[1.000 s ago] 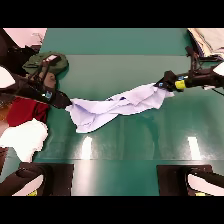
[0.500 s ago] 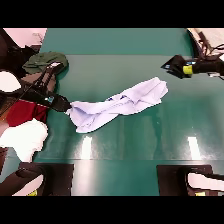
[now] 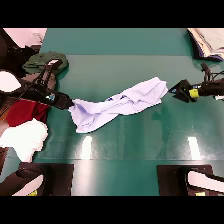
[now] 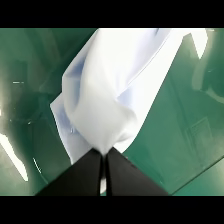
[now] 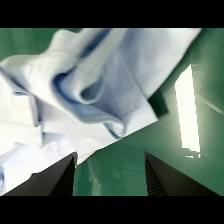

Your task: Fold the shirts.

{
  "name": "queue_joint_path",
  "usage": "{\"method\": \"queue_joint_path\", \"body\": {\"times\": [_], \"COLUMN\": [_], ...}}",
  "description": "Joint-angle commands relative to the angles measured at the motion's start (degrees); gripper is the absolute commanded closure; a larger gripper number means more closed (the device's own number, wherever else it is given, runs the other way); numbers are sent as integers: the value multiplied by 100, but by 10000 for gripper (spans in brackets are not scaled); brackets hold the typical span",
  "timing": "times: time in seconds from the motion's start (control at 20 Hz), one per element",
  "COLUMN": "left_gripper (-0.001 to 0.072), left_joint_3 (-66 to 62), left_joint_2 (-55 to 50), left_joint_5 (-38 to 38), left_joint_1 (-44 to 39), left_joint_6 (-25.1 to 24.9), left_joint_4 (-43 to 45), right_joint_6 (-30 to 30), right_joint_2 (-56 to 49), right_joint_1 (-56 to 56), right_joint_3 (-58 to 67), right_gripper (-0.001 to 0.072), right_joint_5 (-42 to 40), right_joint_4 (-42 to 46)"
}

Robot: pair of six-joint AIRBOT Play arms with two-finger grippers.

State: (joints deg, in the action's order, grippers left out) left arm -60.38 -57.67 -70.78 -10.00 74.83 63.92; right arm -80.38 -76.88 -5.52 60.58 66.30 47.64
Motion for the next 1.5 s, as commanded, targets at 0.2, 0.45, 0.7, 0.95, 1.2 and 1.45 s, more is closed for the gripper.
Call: {"method": "queue_joint_path", "body": {"times": [0.2, 0.45, 0.7, 0.95, 1.2, 1.45], "left_gripper": [683, 683, 683, 683, 683, 683], "left_joint_3": [2, 2, 2, 2, -105, -2251], "left_joint_2": [-4, -4, -4, -4, 7, 7], "left_joint_5": [208, 240, 293, 267, 170, 378], "left_joint_1": [4, 4, 4, 4, 4, 4], "left_joint_6": [28, 37, 39, 42, 55, 175], "left_joint_4": [-59, -59, -61, -114, -74, 516], "right_joint_6": [306, 352, 442, 442, 439, 437], "right_joint_2": [13, 13, -2, -282, 433, 1703], "right_joint_1": [474, 874, 970, 1231, 949, 98], "right_joint_3": [-450, -450, -448, -450, -448, 520], "right_gripper": [233, 267, 281, 544, 693, 694], "right_joint_5": [-785, -1506, -1840, -1707, -1246, -896], "right_joint_4": [-17, -17, -461, -459, -459, -463]}}
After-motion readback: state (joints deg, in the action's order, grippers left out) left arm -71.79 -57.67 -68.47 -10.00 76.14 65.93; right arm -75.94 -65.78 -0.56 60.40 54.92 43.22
